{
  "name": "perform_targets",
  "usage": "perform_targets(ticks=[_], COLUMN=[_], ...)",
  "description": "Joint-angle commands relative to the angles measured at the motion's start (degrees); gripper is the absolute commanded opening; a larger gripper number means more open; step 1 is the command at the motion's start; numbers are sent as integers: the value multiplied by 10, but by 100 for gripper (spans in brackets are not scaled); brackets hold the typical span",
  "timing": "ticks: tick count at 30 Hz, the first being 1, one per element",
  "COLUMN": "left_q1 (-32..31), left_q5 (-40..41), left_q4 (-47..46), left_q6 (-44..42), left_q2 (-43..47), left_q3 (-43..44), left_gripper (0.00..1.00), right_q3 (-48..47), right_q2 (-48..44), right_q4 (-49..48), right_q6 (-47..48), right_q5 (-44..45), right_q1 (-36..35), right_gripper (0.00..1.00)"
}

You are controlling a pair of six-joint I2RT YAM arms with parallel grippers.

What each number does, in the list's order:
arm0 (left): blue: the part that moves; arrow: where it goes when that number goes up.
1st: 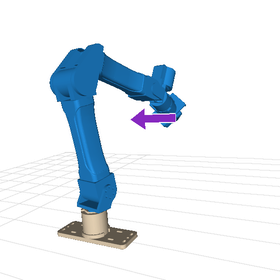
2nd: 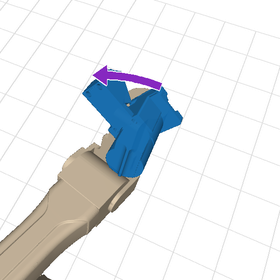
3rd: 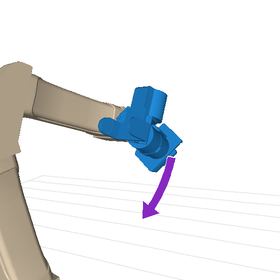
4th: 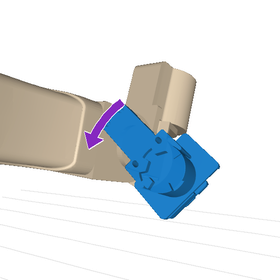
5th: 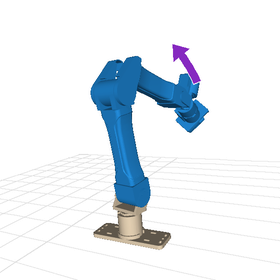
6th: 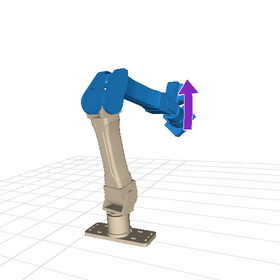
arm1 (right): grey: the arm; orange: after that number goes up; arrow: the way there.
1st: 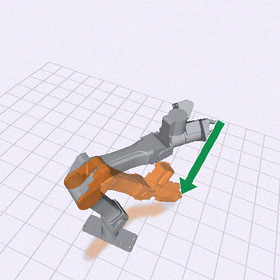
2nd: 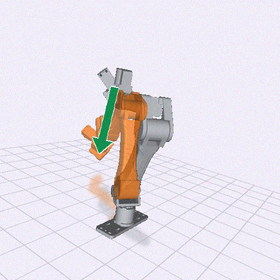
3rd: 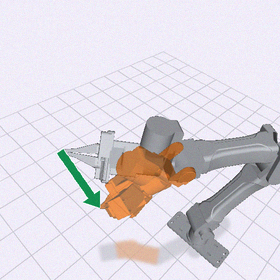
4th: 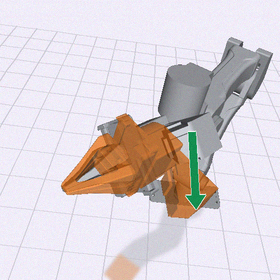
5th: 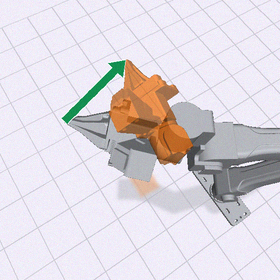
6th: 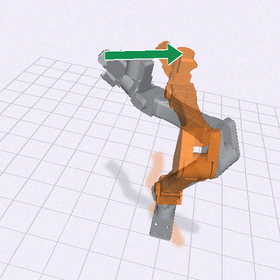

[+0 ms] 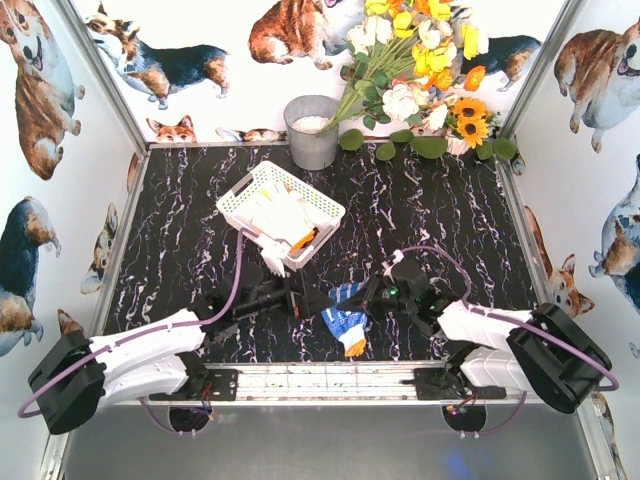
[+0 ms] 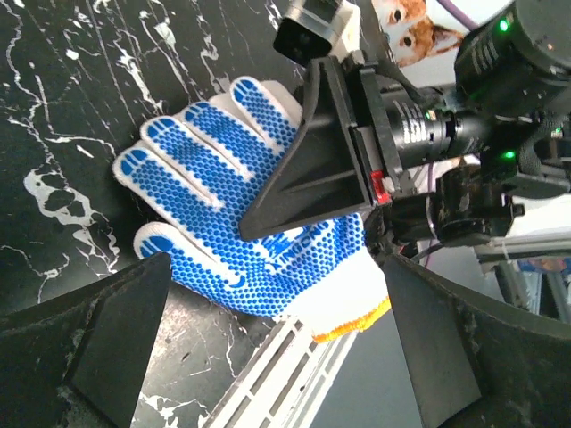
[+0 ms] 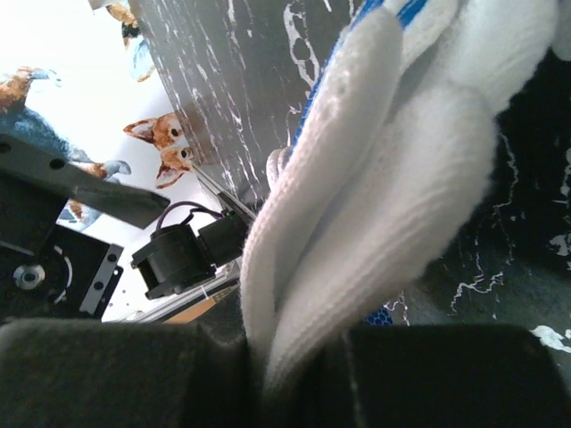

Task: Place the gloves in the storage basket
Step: Pick up the glove from the center of the board.

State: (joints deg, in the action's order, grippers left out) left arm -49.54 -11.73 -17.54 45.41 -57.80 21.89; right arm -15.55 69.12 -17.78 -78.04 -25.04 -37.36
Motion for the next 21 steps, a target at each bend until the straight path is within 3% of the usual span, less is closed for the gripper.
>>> perform_targets(ticks=[1, 4, 21], left_q1=[34, 54, 87], left_q5=[-28, -58, -150], left_q4=[-36, -110, -313], left_q6=[49, 96, 277], left_q2=[-3, -22, -55], left_q3=[-23, -45, -49], left_gripper=[100, 100, 100], right_q3=[-18, -31, -134], right_q2=[-30, -47, -121], right_q4=[-23, -14, -5], right_q6=[14, 18, 55], right_q5=[-10, -23, -110], right_q1=[2, 2, 2], right_gripper=[0, 0, 0])
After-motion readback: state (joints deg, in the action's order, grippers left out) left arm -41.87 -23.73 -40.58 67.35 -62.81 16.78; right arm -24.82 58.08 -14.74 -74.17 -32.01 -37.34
